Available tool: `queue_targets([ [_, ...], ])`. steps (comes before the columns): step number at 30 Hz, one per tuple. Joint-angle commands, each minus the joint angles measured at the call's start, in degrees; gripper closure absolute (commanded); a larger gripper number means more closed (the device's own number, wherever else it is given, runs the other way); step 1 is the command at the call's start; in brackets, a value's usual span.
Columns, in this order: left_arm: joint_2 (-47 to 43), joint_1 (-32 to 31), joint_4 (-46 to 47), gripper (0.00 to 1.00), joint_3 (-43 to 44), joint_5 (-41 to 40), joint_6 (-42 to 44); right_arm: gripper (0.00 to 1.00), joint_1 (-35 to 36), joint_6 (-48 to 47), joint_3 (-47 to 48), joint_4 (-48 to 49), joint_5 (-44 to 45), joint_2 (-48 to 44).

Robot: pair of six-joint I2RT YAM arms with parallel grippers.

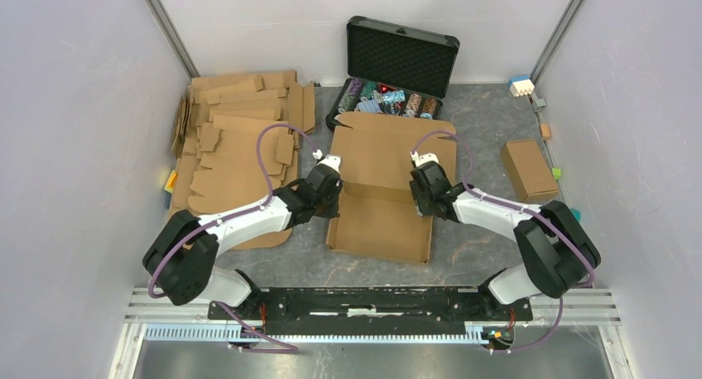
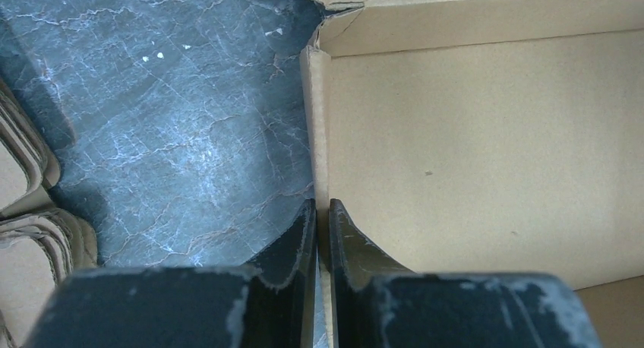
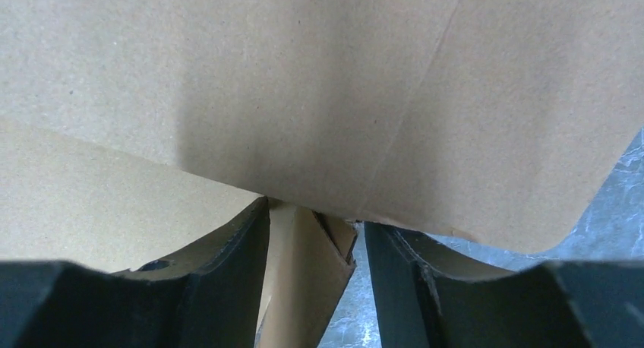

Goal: Fold the paper box

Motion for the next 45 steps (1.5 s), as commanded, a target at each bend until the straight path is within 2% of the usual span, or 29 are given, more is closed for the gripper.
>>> queue_targets([
  [1, -1.26, -0.69, 0.46, 0.95, 0.22, -2.19, 1.72, 0.49, -0.32, 2.22, -2.37, 0.81, 0.35, -2.45],
  [6, -1.43, -1.69, 1.00, 0.94, 0.20, -2.42, 1.69, 0.80, -0.58, 2.75, -2.53, 1.64, 0.23, -2.67],
  [9, -2.28, -2.57, 1.95, 0.80, -0.23, -2.42, 1.95, 0.99, -0.69, 2.63, -1.74, 2.34, 0.66, -2.17],
  [10, -2.47, -2.71, 2.18, 0.70, -0.35, -2.62, 1.97, 1.00, -0.67, 2.33, -1.32, 2.54, 0.95, -1.81],
  [12, -2.33, -2.81, 2.08, 0.55, -0.23, -3.51, 2.05, 1.00, -0.66, 1.49, 0.18, 2.32, 0.56, -0.85],
  [16, -0.92, -2.72, -0.26, 0.39, 1.52, -6.09, 1.69, 0.98, -0.69, 0.13, 0.42, 3.38, -1.05, -0.92],
  [19, 1.85, -2.72, -5.49, 0.35, 6.06, -7.64, 1.61, 0.97, -0.68, 0.44, -0.22, 3.84, -1.46, -1.54],
  [28, 3.70, -2.98, -11.66, 0.39, 7.51, -5.41, -0.69, 0.85, 0.36, 4.14, -4.24, 8.40, -1.41, -5.16],
  [33, 7.98, -4.76, -12.99, 0.42, 9.27, -6.79, -2.01, 0.85, 1.70, 6.64, -6.76, 10.86, 0.36, -6.53],
  [36, 10.65, -5.61, -14.16, 0.53, 10.43, -9.30, -3.16, 0.91, 2.03, 9.37, -6.66, 9.77, 2.97, -6.12],
  [39, 13.03, -5.83, -14.24, 0.62, 11.08, -10.20, -3.79, 0.91, 3.07, 10.36, -8.04, 11.58, 4.69, -7.06],
  [45, 17.47, -8.01, -19.50, 0.97, 15.47, -17.29, -4.24, 0.92, 3.36, 10.32, -10.03, 12.97, 6.70, -9.67],
])
